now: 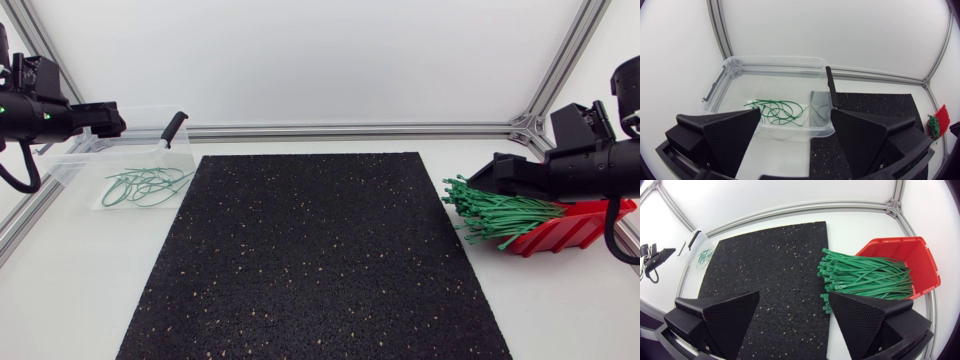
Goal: Take a green cable tie from the red box, thread the tail through the head to close it, then place it in the transparent bin on the left.
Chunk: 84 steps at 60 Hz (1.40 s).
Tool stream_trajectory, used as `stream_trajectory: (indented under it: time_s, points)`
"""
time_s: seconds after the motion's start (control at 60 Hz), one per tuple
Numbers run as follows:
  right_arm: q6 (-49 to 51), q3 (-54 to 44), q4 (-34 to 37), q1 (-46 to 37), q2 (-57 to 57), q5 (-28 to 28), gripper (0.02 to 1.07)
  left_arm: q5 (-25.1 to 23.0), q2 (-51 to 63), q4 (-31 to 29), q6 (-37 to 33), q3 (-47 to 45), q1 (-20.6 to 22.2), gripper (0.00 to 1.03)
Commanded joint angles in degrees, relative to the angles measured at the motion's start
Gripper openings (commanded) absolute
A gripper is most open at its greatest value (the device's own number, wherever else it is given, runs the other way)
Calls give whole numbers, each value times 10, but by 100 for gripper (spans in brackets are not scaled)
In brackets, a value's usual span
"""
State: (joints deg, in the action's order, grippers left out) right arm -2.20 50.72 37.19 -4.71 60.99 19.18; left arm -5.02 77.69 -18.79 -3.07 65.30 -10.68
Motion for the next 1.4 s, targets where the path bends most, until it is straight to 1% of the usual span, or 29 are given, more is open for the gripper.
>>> stream_trajectory:
  time_s: [0.0, 0.2, 0.333, 0.467, 0.517, 0.567, 0.683, 0.783, 0.867, 1.017, 1.05, 1.383]
  points:
    - [25, -33, -19, -30, -22, -5, 103, 4, -43, 17, -10, -54, 2, 99]
    - [55, -90, -66, -89, -88, -6, 103, 4, -141, 79, -18, -169, -4, 99]
    - [66, -143, -119, -124, -149, -11, 103, 4, -215, 124, -15, -245, -3, 99]
    - [67, -194, -168, -141, -212, -16, 103, 4, -284, 171, -11, -321, 3, 99]
    - [67, -213, -186, -143, -236, -21, 103, 4, -309, 184, -11, -346, 7, 99]
    - [66, -234, -203, -143, -269, -27, 103, 4, -331, 222, -7, -383, 13, 99]
    - [65, -265, -230, -147, -325, -35, 103, 4, -364, 264, 0, -435, 16, 99]
    - [61, -288, -244, -128, -353, -50, 103, 4, -390, 307, 8, -472, 14, 99]
    - [57, -310, -256, -111, -378, -64, 103, 4, -411, 316, 22, -492, 12, 99]
    - [50, -346, -278, -82, -421, -88, 103, 4, -475, 353, 24, -545, 12, 99]
    - [49, -355, -283, -75, -431, -93, 103, 4, -492, 354, 24, -552, 12, 99]
    - [35, -436, -330, -10, -526, -146, 103, 19, -588, 298, 26, -586, 44, 99]
